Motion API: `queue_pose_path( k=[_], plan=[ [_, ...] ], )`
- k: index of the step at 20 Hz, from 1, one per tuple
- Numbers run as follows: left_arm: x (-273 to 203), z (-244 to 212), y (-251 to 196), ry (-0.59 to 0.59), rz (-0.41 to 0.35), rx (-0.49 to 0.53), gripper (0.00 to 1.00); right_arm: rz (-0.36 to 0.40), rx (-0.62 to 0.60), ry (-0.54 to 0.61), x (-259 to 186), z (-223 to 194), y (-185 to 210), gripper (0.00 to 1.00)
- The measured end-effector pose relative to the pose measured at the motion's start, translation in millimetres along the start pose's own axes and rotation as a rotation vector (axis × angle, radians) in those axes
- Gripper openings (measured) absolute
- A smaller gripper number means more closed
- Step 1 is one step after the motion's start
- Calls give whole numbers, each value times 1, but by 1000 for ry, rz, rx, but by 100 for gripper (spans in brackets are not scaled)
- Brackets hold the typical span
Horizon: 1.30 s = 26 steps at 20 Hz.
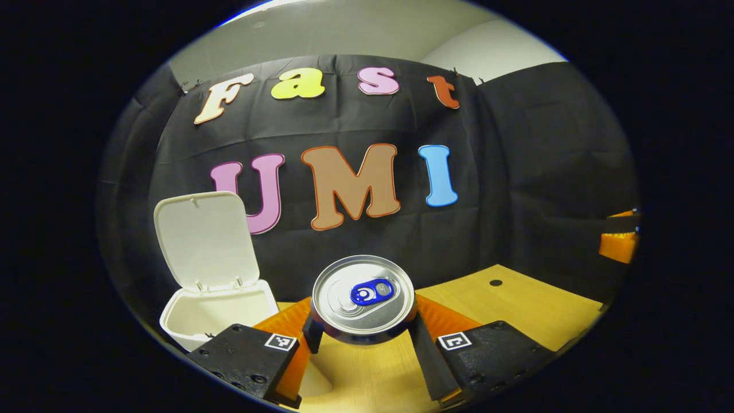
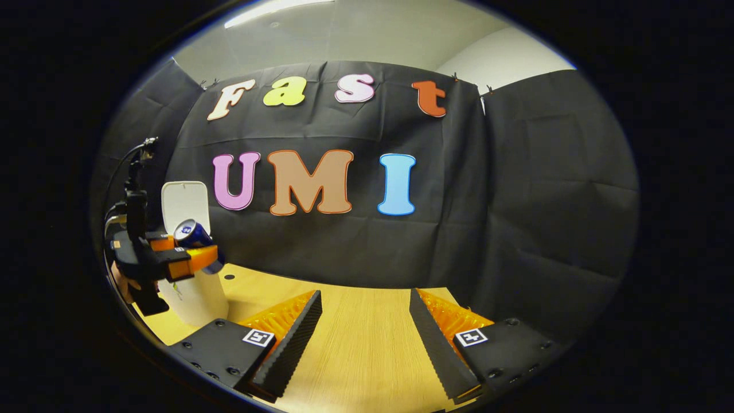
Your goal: Press the lid of the desktop garbage bin to open it, pick up the crumpled paper on the desktop and throw it into the bin, then pick up the pop can on the desktop and drop it into the bin, and finally close the garbage bin lid.
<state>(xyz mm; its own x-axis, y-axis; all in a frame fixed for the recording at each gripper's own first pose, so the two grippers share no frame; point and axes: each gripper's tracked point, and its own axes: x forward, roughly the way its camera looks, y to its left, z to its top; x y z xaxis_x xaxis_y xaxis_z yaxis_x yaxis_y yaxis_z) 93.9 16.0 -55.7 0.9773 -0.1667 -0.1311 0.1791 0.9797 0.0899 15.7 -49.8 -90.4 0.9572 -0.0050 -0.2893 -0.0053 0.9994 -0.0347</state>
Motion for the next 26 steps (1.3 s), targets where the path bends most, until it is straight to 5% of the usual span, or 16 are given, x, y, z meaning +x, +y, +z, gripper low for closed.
queue_pose_path(
  k=[9, 21, 26],
  plan=[
    [11, 35, 112, -66, 242, 47, 74, -3, 2, 24, 6, -9, 9, 99],
    [-5, -60, 192, 213, 458, -147, 74, 14, -18, 37, 5, -14, 18, 100],
    [-7, -69, 200, 217, 476, -196, 85, 10, -14, 37, 0, -15, 15, 98]
  ],
)
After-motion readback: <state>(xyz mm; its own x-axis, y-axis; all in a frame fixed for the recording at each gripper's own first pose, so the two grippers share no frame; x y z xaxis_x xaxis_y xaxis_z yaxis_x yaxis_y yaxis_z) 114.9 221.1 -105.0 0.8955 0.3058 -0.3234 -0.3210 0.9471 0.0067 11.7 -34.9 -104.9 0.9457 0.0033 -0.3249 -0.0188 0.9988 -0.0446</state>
